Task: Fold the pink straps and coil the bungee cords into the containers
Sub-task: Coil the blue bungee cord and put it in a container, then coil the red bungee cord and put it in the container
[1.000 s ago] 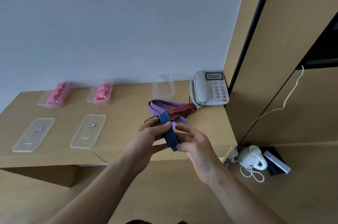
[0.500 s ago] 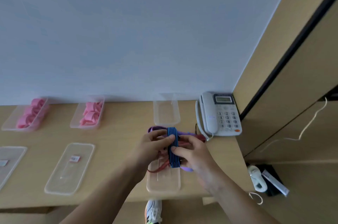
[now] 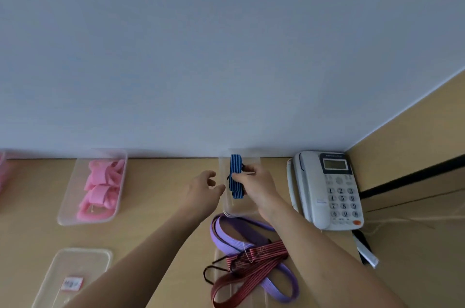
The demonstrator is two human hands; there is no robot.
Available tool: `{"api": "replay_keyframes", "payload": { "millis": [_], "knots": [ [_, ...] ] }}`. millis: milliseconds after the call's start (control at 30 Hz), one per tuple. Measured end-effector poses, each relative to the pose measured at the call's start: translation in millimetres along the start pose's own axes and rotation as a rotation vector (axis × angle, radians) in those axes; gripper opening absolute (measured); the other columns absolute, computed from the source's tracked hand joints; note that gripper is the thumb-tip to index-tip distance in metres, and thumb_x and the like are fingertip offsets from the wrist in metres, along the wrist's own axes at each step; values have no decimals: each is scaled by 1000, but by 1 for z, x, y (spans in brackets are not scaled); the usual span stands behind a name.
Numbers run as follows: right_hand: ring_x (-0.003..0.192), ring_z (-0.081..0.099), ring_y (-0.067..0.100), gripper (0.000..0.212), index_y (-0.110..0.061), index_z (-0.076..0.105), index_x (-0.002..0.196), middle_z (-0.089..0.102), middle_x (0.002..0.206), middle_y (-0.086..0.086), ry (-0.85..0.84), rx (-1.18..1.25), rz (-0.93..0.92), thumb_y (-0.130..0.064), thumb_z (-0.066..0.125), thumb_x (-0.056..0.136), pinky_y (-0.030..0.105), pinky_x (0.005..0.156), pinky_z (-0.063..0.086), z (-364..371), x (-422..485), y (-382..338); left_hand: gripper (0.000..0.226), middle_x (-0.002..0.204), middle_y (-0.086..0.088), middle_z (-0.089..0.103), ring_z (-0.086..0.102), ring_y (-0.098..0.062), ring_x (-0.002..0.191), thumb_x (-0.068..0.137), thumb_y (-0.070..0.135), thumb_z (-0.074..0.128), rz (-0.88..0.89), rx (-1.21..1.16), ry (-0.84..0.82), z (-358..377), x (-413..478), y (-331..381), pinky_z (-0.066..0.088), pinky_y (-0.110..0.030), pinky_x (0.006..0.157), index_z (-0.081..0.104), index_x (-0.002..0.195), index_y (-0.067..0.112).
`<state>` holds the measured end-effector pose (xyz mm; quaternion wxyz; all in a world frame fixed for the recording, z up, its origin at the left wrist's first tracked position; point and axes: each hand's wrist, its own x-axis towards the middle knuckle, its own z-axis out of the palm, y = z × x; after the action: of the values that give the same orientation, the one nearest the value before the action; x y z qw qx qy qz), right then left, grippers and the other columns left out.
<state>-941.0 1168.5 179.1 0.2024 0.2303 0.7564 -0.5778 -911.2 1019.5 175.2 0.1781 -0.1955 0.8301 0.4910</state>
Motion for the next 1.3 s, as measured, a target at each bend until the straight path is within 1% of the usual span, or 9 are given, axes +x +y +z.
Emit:
{"api": "replay_keyframes", "payload": {
  "millis": [267,333,467,533,700,900,1000,1167,1300],
  "knots": [
    [91,66,5,30,-33,67,112,67,94,-20,-43,-287,-53,-24,61,83,29,77,57,12,23,10,35,100,6,69,68,-16,89,99,22,66,9,-110,-94,5,17,-8,52,-33,74,64,134,26],
    [81,65,11,19,-33,65,93,67,85,-13,-55,-419,-83,-24,53,82,31,68,55,13,24,6,33,98,7,70,68,-14,86,99,23,66,8,-118,-96,6,18,-9,55,-36,76,64,132,28],
    [77,58,25,15,-18,57,89,59,82,1,-101,-627,-121,-19,46,80,31,54,36,17,27,-1,32,99,6,71,69,-19,89,98,24,68,3,-107,-95,8,18,-12,58,-46,88,65,129,32],
    [79,61,28,17,-16,57,88,62,84,6,-101,-592,-85,-16,46,75,36,59,45,15,26,-4,32,98,6,71,68,-19,87,98,24,68,2,-114,-95,9,19,-14,58,-47,89,66,128,34],
    [80,63,13,20,-30,48,95,64,89,-7,-77,-494,-75,-19,53,79,34,68,53,8,19,-4,31,96,10,70,68,-19,87,98,23,66,-7,-102,-63,13,17,-14,58,-48,89,66,127,35],
    [75,53,-6,61,-36,43,140,60,96,-20,-114,-402,-103,-21,59,83,16,57,37,-5,6,-3,37,104,10,69,68,-21,102,99,27,65,-36,-90,14,10,2,-6,54,-48,99,63,136,26],
    [93,62,5,56,-30,48,142,64,119,-8,-26,-359,-218,-19,59,88,18,72,47,-21,-10,4,38,109,9,67,66,-12,98,98,29,66,-20,-59,78,10,-16,-9,53,-38,93,62,135,26],
    [83,67,17,25,-11,72,106,73,92,1,201,-453,-644,-3,67,83,33,79,55,-66,-62,52,34,116,4,68,64,-16,101,96,23,69,119,63,183,21,-68,-29,50,-33,88,66,130,22],
    [100,61,33,40,-10,70,113,69,106,7,70,-841,-767,-4,69,73,39,92,48,-98,-97,96,33,123,-2,67,59,-25,114,95,21,70,188,211,228,39,-118,-51,48,-38,94,68,128,20]
  ]
}}
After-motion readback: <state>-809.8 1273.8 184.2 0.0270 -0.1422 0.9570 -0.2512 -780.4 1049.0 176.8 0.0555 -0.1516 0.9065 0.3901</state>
